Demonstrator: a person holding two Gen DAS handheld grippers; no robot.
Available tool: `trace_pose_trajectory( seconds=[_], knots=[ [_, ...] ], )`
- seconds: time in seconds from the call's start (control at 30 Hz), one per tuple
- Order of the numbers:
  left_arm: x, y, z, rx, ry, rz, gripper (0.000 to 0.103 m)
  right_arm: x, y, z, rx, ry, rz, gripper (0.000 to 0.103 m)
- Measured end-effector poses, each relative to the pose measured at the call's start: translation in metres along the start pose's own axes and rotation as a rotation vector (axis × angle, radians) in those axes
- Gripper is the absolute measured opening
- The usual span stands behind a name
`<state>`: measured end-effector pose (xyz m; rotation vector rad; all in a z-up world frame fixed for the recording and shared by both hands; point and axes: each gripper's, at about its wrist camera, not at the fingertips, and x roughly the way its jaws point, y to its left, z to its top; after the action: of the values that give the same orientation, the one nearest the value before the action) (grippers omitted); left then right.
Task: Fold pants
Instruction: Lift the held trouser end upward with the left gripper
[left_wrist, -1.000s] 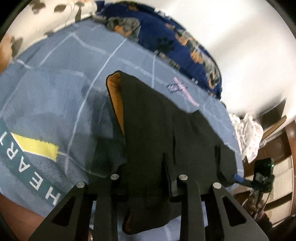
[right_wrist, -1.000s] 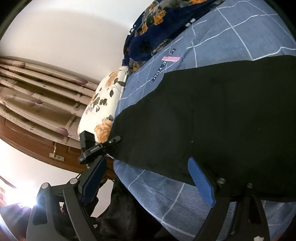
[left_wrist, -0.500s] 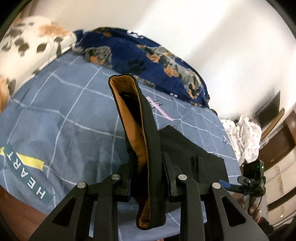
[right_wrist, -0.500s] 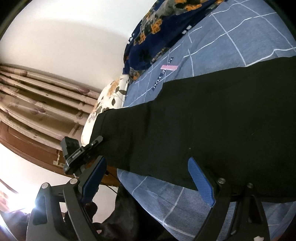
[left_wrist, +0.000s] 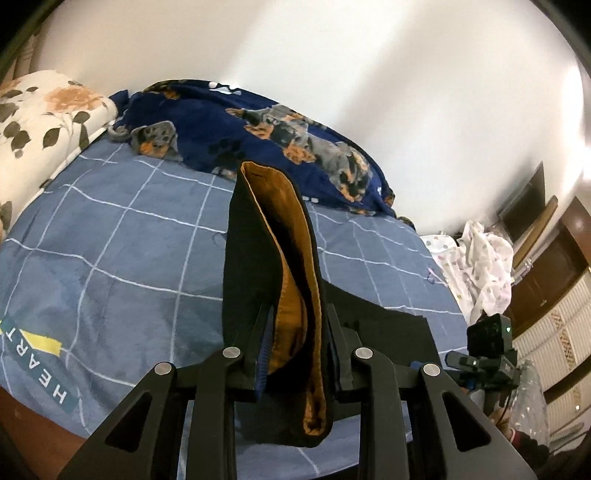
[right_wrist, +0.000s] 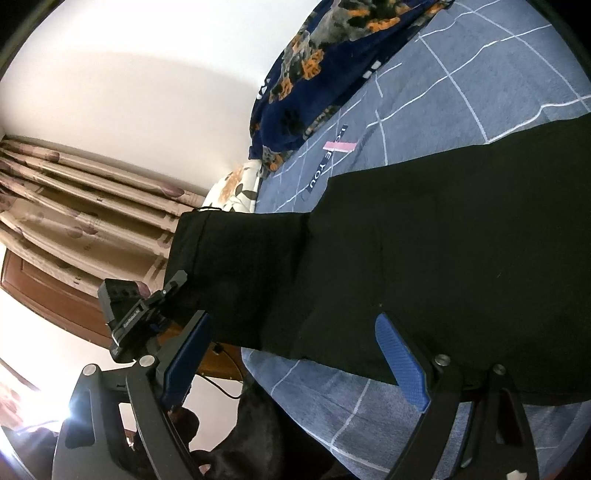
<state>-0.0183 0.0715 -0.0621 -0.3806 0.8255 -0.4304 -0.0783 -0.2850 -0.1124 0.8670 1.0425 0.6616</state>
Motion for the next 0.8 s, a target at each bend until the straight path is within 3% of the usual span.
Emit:
trace_pose_trajectory(
  seconds=[0.3, 0.37, 0.43, 0.53, 0.67, 0.7, 0.77, 0.8],
  knots=[
    [0.015, 0.001, -0.001, 0.049, 0.043, 0.021, 0.029, -0.002, -0.002, 0.002, 0.01, 0.0, 0.013, 0.088],
    [0.018, 0.007, -0.003, 0.046, 0.053, 0.058, 0.036, -0.003, -0.002, 0.001, 0.014, 0.001, 0.014, 0.09],
    [0.022, 0.015, -0.006, 0.025, 0.07, 0.064, 0.057, -0.003, -0.002, 0.001, 0.017, 0.002, 0.016, 0.09],
    [0.026, 0.029, -0.012, -0.008, 0.068, 0.099, 0.07, -0.003, -0.001, 0.001, 0.013, 0.002, 0.015, 0.09],
    [0.03, 0.05, -0.017, -0.076, 0.085, -0.035, 0.07, -0.002, -0.003, 0.001, 0.015, 0.007, 0.013, 0.09],
    [0.03, 0.052, -0.017, -0.08, 0.086, -0.051, 0.069, -0.002, -0.003, 0.001, 0.017, 0.007, 0.013, 0.09],
    [0.029, 0.052, -0.018, -0.044, 0.087, -0.019, 0.049, -0.001, -0.004, 0.001, 0.021, 0.008, 0.013, 0.09],
    [0.029, 0.051, -0.017, -0.02, 0.091, 0.024, 0.021, -0.001, -0.004, 0.001, 0.022, 0.009, 0.012, 0.09]
  ],
)
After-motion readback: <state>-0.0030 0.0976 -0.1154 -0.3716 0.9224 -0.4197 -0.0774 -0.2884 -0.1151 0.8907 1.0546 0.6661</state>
